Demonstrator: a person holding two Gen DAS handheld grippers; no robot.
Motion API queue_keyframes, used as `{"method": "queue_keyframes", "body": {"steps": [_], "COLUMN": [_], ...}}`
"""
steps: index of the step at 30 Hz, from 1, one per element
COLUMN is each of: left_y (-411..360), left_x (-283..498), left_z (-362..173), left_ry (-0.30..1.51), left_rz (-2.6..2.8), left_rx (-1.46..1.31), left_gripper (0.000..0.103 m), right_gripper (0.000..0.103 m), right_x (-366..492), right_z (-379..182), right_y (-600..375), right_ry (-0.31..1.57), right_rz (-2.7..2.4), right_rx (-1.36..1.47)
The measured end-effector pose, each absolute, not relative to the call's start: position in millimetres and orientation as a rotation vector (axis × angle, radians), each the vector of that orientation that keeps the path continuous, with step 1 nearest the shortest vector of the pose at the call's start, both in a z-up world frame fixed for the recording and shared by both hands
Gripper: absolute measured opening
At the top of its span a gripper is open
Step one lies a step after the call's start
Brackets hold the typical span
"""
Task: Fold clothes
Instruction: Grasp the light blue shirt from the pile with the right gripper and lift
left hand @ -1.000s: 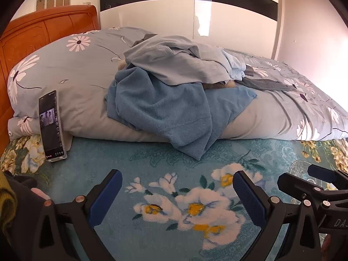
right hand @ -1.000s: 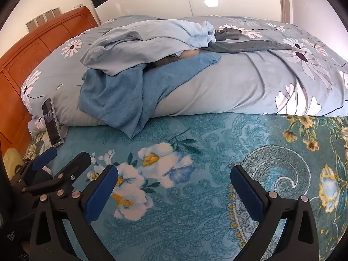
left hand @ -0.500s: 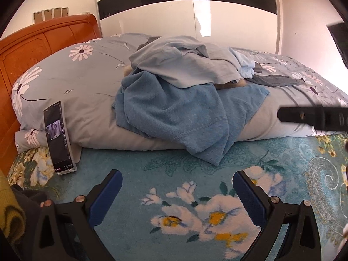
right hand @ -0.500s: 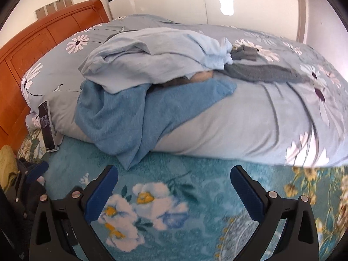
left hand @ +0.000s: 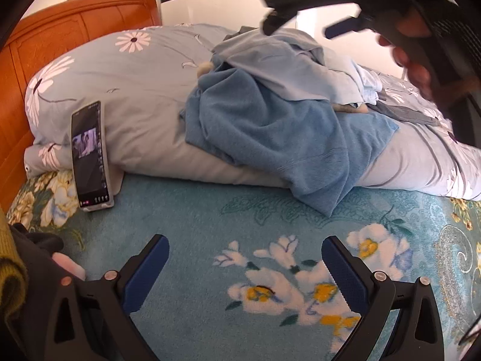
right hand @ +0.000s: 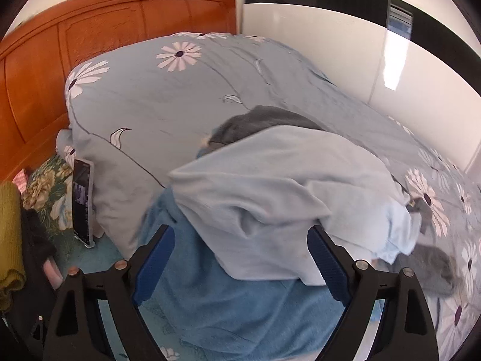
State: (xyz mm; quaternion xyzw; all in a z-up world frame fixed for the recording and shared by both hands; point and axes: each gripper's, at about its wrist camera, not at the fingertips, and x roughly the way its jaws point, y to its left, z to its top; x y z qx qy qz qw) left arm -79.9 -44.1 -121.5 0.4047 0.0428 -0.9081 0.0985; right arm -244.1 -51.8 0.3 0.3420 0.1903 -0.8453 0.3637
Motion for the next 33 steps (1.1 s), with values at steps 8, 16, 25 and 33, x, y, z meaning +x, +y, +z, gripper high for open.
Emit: {"method": "queue_keyframes", "body": {"steps": [8, 16, 25, 33], "left_y": [-71, -77, -63, -42], "left_x": [-68, -62, -42, -5], "left_z": [-124, -112, -78, -39], "left_ry": [0.246, 0.311, 0.365, 0.387], "left_rz": [-2.624, -2.623, -2.664, -2.727], "left_rx": [1.230, 1.240, 1.250, 1.252], "left_gripper": [0.103, 0.103, 0.103, 0.103], "right_gripper": [0.029, 0.010, 0.009, 0.008], "right_x": [-256, -276, -251, -153], "right_z": [-37, 32, 119, 156], "right_y": [-107, -39, 93, 158], "right_ry": [0.844, 0.553, 0.350, 0.282], "right_rz": [-2.152, -2.318, -2.519, -2.441], "right_rx": [0.908, 0.902, 0.809, 0.809]}}
